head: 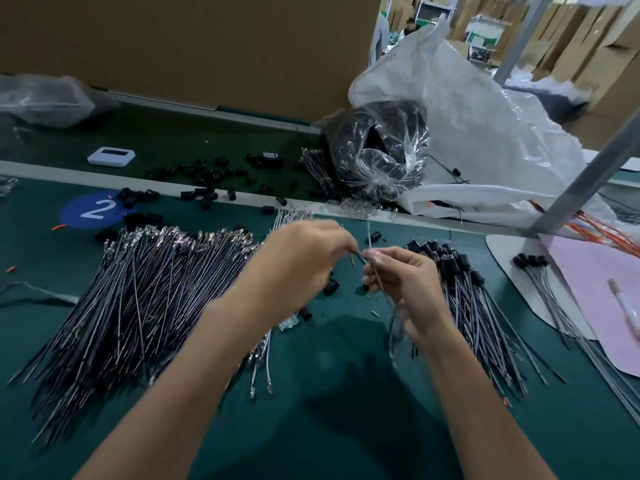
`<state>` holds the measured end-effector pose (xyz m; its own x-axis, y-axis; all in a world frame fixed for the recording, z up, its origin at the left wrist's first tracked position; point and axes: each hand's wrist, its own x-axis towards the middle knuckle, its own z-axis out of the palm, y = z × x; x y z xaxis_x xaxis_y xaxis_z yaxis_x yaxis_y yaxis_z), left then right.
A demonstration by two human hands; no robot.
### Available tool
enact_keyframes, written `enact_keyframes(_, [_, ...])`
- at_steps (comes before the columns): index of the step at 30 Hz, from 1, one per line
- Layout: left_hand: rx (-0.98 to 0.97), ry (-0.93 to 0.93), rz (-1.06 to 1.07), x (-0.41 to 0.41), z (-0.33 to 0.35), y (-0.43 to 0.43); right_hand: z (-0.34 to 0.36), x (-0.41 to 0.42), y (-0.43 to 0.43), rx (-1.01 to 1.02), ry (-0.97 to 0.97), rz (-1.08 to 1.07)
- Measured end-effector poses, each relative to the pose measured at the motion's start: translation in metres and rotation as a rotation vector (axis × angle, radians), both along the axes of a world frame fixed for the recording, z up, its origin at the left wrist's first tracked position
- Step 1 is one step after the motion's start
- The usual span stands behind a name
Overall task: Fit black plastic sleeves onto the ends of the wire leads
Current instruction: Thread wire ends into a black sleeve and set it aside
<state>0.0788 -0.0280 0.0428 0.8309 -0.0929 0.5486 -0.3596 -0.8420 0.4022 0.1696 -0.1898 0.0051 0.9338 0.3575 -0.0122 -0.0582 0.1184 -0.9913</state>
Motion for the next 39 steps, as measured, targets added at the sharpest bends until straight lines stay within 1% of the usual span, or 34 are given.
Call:
enact_keyframes(2, [0.086,-0.021,-0.105,0.005,-0.009,-0.016,0.001,-0.001,0.001,0.067,0.096,0.026])
enact_keyframes(5, [0.099,-0.090,-0.145,0.009,-0.022,-0.022,0.003,0.001,0.000,0.117,0.151,0.023])
enact_keyframes(8, [0.097,-0.120,-0.173,0.012,-0.029,-0.019,0.004,0.001,0.000,0.149,0.157,0.035])
enact_keyframes(13, [0.113,-0.067,-0.239,0.010,-0.038,-0.023,0.001,-0.001,0.003,0.131,0.148,0.071])
enact_keyframes(19, [0.122,-0.036,-0.249,0.010,-0.045,-0.026,0.001,-0.002,0.005,0.128,0.108,0.092])
enact_keyframes(21, [0.093,-0.074,-0.250,0.010,-0.046,-0.028,0.001,-0.002,0.004,0.147,0.119,0.076])
enact_keyframes(22, [0.047,-0.094,-0.242,0.009,-0.045,-0.030,0.001,0.000,0.004,0.167,0.125,0.056])
enact_keyframes(24, [-0.119,-0.091,-0.180,0.008,-0.044,-0.030,0.000,0.003,0.002,0.193,0.112,-0.015])
enact_keyframes(25, [-0.213,-0.078,-0.110,0.009,-0.043,-0.028,0.000,0.005,0.001,0.176,0.083,-0.058])
enact_keyframes(26, [-0.289,-0.068,-0.003,0.011,-0.043,-0.024,0.000,0.007,-0.002,0.130,0.035,-0.099])
enact_keyframes(28, [-0.362,-0.007,0.247,0.018,-0.045,-0.012,-0.003,0.011,-0.007,-0.020,-0.096,-0.176])
enact_keyframes(30, [-0.313,0.148,0.399,0.027,-0.046,-0.003,-0.007,0.013,-0.009,-0.165,-0.213,-0.243])
enact_keyframes(33, [-0.114,0.346,0.445,0.046,-0.047,-0.003,-0.012,0.016,-0.006,-0.276,-0.320,-0.294])
enact_keyframes(35, [0.040,0.385,0.475,0.057,-0.046,-0.008,-0.016,0.017,-0.005,-0.307,-0.360,-0.300])
enact_keyframes(36, [0.085,0.395,0.490,0.061,-0.046,-0.010,-0.017,0.018,-0.005,-0.315,-0.374,-0.301])
enact_keyframes(39, [0.080,0.404,0.490,0.067,-0.047,-0.011,-0.019,0.019,-0.006,-0.328,-0.399,-0.305])
